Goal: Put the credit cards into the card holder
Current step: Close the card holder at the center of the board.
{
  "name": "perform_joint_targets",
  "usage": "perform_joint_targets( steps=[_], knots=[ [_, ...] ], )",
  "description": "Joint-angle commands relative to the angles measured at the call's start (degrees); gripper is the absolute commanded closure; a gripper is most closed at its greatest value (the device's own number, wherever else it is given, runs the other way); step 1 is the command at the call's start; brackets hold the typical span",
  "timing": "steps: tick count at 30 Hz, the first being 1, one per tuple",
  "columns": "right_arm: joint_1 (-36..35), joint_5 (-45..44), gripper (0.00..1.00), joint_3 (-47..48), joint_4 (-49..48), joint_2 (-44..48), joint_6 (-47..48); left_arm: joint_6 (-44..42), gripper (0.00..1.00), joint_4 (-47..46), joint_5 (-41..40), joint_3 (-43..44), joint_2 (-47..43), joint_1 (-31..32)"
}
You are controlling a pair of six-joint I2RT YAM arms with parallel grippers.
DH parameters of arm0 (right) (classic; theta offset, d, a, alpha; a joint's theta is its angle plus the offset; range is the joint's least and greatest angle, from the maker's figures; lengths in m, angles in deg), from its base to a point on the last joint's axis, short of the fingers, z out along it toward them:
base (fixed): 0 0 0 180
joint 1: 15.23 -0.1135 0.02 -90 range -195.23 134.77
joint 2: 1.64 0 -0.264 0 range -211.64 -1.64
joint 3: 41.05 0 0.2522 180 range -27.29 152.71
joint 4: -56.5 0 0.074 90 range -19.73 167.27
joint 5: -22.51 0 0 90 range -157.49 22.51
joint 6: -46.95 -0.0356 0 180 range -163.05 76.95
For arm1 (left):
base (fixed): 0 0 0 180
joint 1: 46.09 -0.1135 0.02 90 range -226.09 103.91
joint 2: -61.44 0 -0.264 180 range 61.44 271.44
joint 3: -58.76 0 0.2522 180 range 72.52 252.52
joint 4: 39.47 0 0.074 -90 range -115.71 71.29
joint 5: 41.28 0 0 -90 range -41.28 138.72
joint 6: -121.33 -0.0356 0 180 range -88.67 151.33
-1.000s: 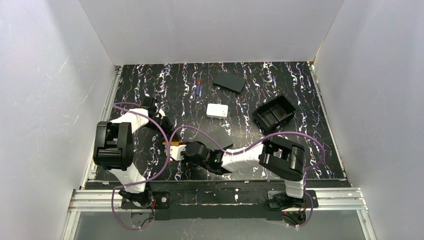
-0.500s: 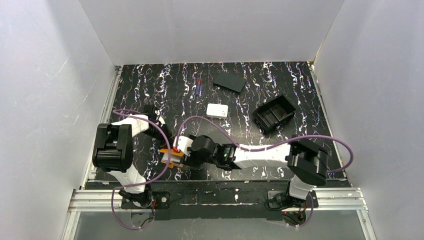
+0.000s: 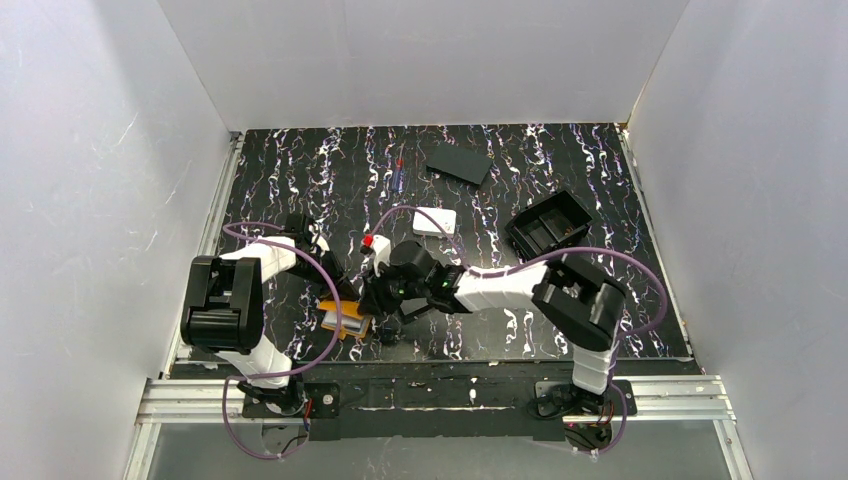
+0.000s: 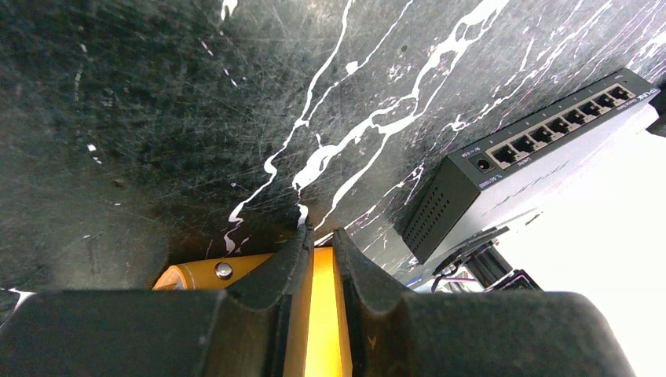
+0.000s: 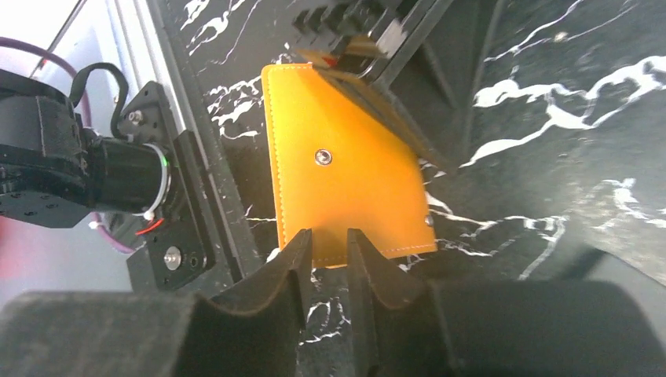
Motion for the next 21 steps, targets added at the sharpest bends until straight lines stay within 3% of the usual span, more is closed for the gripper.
perform_joint_targets(
  steps=[1, 10, 17, 21],
  knots=[
    [-0.48, 7.28, 0.73, 2.93, -6.62, -3.24, -4.35, -0.15, 0.85, -0.11, -0.29, -0.86, -1.99, -0.30],
    [-2.64, 3.90, 0.79, 1.18, -7.32, -9.36, 1.91, -0.82, 0.79, 2.72, 1.40, 2.00, -3.87, -1.68],
    [-2.79, -0.05, 0.81, -1.23, -7.10, -11.10, 4.07, -0.25, 0.68, 11.86, 1.83, 5.31, -13.83, -3.46],
    [-2.67, -1.10, 0.80, -0.44, -4.29, -10.42, 6.24, 0.65, 0.71, 13.38, 4.52, 3.11, -15.59, -3.46]
  ],
)
